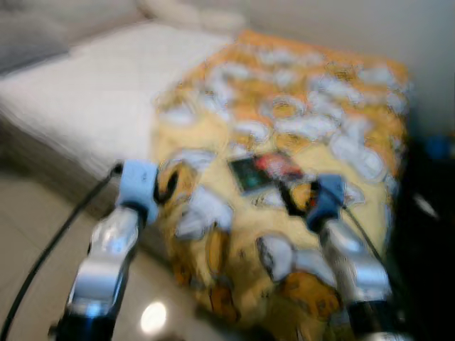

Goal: Clean up the room

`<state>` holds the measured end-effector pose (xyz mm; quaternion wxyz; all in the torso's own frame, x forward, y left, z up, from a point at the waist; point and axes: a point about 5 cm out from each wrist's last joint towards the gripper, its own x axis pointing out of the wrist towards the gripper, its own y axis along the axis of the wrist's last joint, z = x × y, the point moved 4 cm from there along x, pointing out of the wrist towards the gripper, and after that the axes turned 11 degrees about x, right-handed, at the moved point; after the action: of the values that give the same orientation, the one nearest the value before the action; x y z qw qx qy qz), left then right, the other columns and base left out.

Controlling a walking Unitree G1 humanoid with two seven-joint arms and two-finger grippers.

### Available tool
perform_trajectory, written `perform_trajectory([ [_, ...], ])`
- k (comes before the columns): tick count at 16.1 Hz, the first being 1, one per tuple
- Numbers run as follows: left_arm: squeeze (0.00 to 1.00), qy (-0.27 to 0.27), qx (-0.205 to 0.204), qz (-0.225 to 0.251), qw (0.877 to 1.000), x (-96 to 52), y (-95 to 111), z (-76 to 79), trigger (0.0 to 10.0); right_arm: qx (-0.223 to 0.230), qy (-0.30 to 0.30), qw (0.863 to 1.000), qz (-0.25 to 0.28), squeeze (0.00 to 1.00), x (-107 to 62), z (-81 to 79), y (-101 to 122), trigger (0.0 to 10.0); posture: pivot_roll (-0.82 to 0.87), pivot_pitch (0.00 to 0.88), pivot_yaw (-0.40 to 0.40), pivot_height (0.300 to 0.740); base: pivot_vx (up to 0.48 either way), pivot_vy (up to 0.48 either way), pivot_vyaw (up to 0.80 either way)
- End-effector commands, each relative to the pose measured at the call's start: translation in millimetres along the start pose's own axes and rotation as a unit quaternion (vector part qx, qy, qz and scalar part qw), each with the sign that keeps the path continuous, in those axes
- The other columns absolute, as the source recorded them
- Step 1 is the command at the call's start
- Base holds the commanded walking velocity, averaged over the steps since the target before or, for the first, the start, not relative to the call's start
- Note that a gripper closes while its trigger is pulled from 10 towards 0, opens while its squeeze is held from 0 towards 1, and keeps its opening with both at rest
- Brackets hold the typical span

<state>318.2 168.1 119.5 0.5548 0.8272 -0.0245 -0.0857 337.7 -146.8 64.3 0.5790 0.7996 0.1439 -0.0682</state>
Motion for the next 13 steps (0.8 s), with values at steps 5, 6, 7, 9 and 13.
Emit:
perform_trajectory([
  [5,0.0,-0.014,0.004,-0.024,1.0,2.2,-11.5,5.2,10.0,-0.006,-0.002,1.0,-0.001,0.0,2.8,-6.3,3.5,10.0,-0.02,0.0,-0.026,0.74,0.29,0.0,0.0],
  [6,0.0,-0.017,0.006,-0.024,1.0,2.4,-11.6,6.0,10.0,-0.006,-0.004,1.0,-0.001,0.0,3.3,-5.9,4.1,10.0,-0.02,0.0,-0.026,0.74,0.289,0.0,0.0],
  [7,0.0,-0.021,0.007,-0.025,0.999,2.3,-12.0,6.9,10.0,-0.005,-0.008,1.0,-0.001,0.0,3.9,-4.7,3.9,10.0,-0.02,0.0,-0.027,0.74,0.289,0.0,0.0],
  [9,0.0,-0.025,0.011,-0.024,0.999,2.7,-11.7,7.5,10.0,-0.004,-0.015,1.0,-0.003,0.0,4.1,-2.5,2.3,10.0,-0.02,0.0,-0.027,0.74,0.292,0.0,0.0],
  [13,0.0,-0.033,0.018,-0.023,0.999,3.3,-11.1,8.2,10.0,0.009,-0.017,1.0,-0.016,0.0,4.4,-2.1,-1.6,10.0,-0.02,0.0,-0.027,0.74,0.292,0.0,0.0],
])
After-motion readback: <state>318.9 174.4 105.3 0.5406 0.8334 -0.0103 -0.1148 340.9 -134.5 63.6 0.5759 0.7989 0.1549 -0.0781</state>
